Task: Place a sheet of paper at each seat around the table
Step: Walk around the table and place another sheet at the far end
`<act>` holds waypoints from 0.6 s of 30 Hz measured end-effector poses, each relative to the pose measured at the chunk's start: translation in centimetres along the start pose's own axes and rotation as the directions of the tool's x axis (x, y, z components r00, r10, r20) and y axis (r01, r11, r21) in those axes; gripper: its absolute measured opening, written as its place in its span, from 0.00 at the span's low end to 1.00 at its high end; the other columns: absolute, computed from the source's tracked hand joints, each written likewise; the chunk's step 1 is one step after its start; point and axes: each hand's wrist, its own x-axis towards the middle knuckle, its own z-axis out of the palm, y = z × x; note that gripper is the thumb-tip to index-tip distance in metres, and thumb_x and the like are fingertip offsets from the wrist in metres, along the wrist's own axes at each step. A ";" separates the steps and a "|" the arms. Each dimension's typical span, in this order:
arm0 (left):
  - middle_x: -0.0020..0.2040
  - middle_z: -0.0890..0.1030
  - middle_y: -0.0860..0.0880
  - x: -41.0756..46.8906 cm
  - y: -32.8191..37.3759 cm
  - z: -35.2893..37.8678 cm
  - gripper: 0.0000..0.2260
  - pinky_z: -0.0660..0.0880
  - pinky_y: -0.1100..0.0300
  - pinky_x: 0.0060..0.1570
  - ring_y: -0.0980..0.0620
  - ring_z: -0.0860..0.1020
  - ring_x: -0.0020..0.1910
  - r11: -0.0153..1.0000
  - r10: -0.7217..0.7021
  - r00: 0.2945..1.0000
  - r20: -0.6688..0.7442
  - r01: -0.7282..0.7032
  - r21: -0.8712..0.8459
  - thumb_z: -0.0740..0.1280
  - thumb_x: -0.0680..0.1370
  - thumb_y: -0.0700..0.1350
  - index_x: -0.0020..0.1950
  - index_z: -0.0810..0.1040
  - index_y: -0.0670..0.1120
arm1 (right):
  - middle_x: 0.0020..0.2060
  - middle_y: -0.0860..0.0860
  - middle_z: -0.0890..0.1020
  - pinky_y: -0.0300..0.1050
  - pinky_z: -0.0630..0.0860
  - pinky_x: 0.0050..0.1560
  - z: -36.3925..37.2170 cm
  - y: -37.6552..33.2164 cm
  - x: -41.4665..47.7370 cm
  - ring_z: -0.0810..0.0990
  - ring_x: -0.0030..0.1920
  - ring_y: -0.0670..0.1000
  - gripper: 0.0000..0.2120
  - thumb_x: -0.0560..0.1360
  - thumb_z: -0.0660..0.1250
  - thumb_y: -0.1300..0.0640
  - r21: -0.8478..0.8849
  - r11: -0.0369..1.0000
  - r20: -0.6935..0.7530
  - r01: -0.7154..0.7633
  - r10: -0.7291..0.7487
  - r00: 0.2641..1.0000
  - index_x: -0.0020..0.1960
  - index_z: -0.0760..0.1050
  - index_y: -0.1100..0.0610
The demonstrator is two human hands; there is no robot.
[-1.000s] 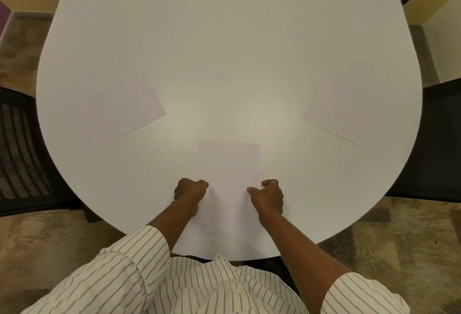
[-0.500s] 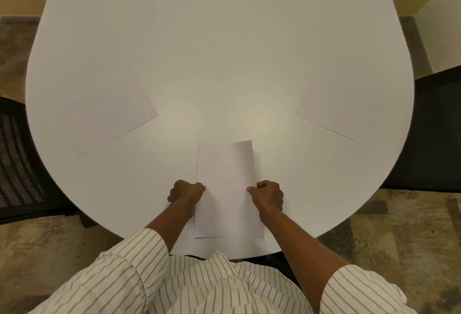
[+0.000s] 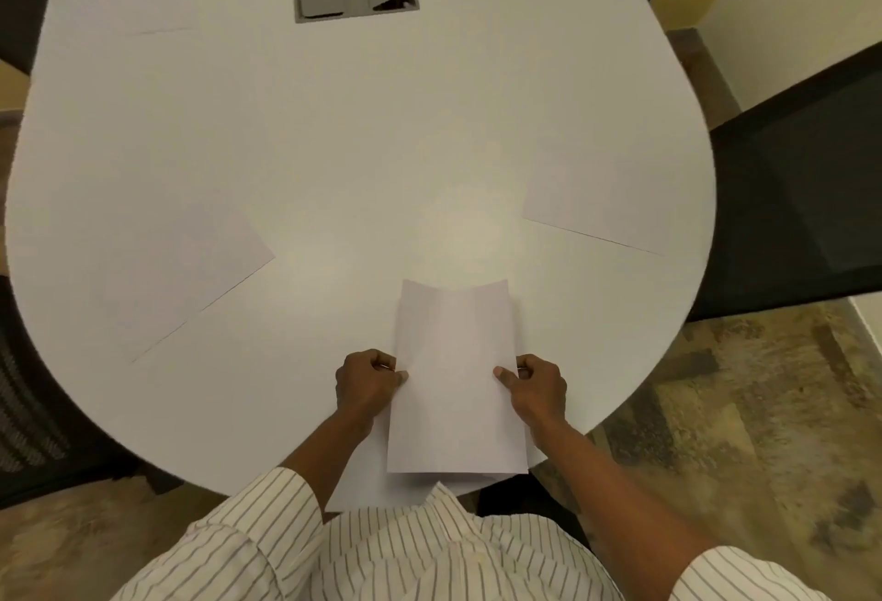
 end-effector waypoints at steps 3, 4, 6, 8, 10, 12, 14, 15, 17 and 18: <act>0.46 0.87 0.45 -0.4 0.6 1.2 0.06 0.83 0.48 0.54 0.44 0.83 0.45 0.999 0.041 0.998 0.041 -0.041 0.007 0.80 0.76 0.44 0.47 0.85 0.44 | 0.36 0.47 0.80 0.43 0.72 0.39 -2.3 1.5 -0.9 0.78 0.39 0.51 0.10 0.77 0.78 0.53 0.016 1.000 -0.053 0.012 -0.012 0.999 0.47 0.83 0.60; 0.45 0.86 0.45 -0.6 1.1 1.9 0.07 0.83 0.49 0.54 0.45 0.82 0.44 0.998 0.061 0.996 0.062 -0.062 0.014 0.80 0.77 0.45 0.46 0.85 0.44 | 0.35 0.47 0.79 0.43 0.71 0.38 -3.3 2.0 -1.2 0.77 0.38 0.51 0.10 0.77 0.78 0.53 0.029 1.000 -0.076 0.012 -0.009 0.997 0.45 0.82 0.59; 0.44 0.86 0.46 -1.2 2.0 3.5 0.07 0.83 0.50 0.53 0.46 0.82 0.44 0.993 0.114 0.988 0.103 -0.118 0.032 0.79 0.78 0.46 0.46 0.85 0.45 | 0.33 0.48 0.77 0.43 0.71 0.38 -5.2 3.2 -1.6 0.75 0.36 0.51 0.11 0.77 0.78 0.56 0.085 0.996 -0.119 0.005 0.005 0.993 0.41 0.79 0.58; 0.44 0.86 0.46 -2.2 2.7 5.5 0.07 0.83 0.49 0.52 0.46 0.82 0.44 0.984 0.163 0.975 0.153 -0.172 0.049 0.77 0.80 0.48 0.47 0.85 0.45 | 0.33 0.49 0.77 0.45 0.74 0.41 -7.0 5.2 -2.2 0.75 0.36 0.52 0.11 0.77 0.79 0.58 0.173 0.985 -0.164 -0.010 0.039 0.986 0.40 0.80 0.59; 0.44 0.87 0.46 -3.7 3.3 7.6 0.08 0.83 0.47 0.54 0.45 0.83 0.45 0.973 0.202 0.959 0.200 -0.219 0.070 0.75 0.81 0.49 0.47 0.85 0.46 | 0.36 0.50 0.82 0.51 0.80 0.45 -9.0 7.4 -3.1 0.79 0.38 0.54 0.07 0.76 0.79 0.59 0.249 0.968 -0.220 -0.029 0.086 0.972 0.43 0.83 0.60; 0.45 0.87 0.46 -5.2 4.0 9.9 0.08 0.85 0.44 0.55 0.44 0.84 0.46 0.959 0.233 0.940 0.250 -0.265 0.103 0.75 0.81 0.49 0.47 0.85 0.46 | 0.41 0.51 0.87 0.54 0.83 0.48 -11.2 9.6 -4.2 0.85 0.43 0.55 0.04 0.77 0.78 0.58 0.318 0.947 -0.265 -0.032 0.121 0.957 0.46 0.85 0.57; 0.46 0.87 0.46 -7.0 4.8 12.5 0.08 0.85 0.44 0.55 0.45 0.84 0.46 0.938 0.267 0.916 0.298 -0.319 0.140 0.74 0.82 0.49 0.48 0.85 0.46 | 0.42 0.50 0.88 0.50 0.83 0.44 -13.5 12.0 -5.3 0.87 0.45 0.55 0.03 0.78 0.77 0.58 0.386 0.922 -0.313 -0.029 0.160 0.936 0.46 0.85 0.56; 0.46 0.87 0.46 -7.9 5.3 13.8 0.08 0.84 0.45 0.55 0.46 0.83 0.45 0.927 0.280 0.907 0.316 -0.341 0.156 0.74 0.82 0.49 0.49 0.85 0.45 | 0.42 0.50 0.88 0.48 0.82 0.42 -14.5 13.1 -5.8 0.87 0.45 0.55 0.04 0.78 0.77 0.58 0.418 0.908 -0.337 -0.026 0.181 0.924 0.45 0.85 0.55; 0.45 0.87 0.45 -9.9 6.1 16.8 0.08 0.83 0.46 0.53 0.46 0.82 0.43 0.902 0.310 0.885 0.348 -0.390 0.187 0.74 0.82 0.48 0.49 0.85 0.44 | 0.41 0.50 0.88 0.50 0.83 0.42 -16.6 15.8 -6.6 0.88 0.46 0.57 0.07 0.78 0.77 0.57 0.485 0.874 -0.375 -0.027 0.236 0.897 0.42 0.84 0.54; 0.45 0.87 0.45 -10.9 6.6 18.3 0.08 0.83 0.46 0.53 0.46 0.82 0.43 0.891 0.319 0.874 0.367 -0.408 0.198 0.74 0.82 0.48 0.49 0.85 0.44 | 0.40 0.50 0.89 0.55 0.85 0.45 -17.7 17.1 -6.9 0.88 0.46 0.59 0.07 0.78 0.77 0.56 0.513 0.858 -0.385 -0.036 0.267 0.884 0.41 0.85 0.53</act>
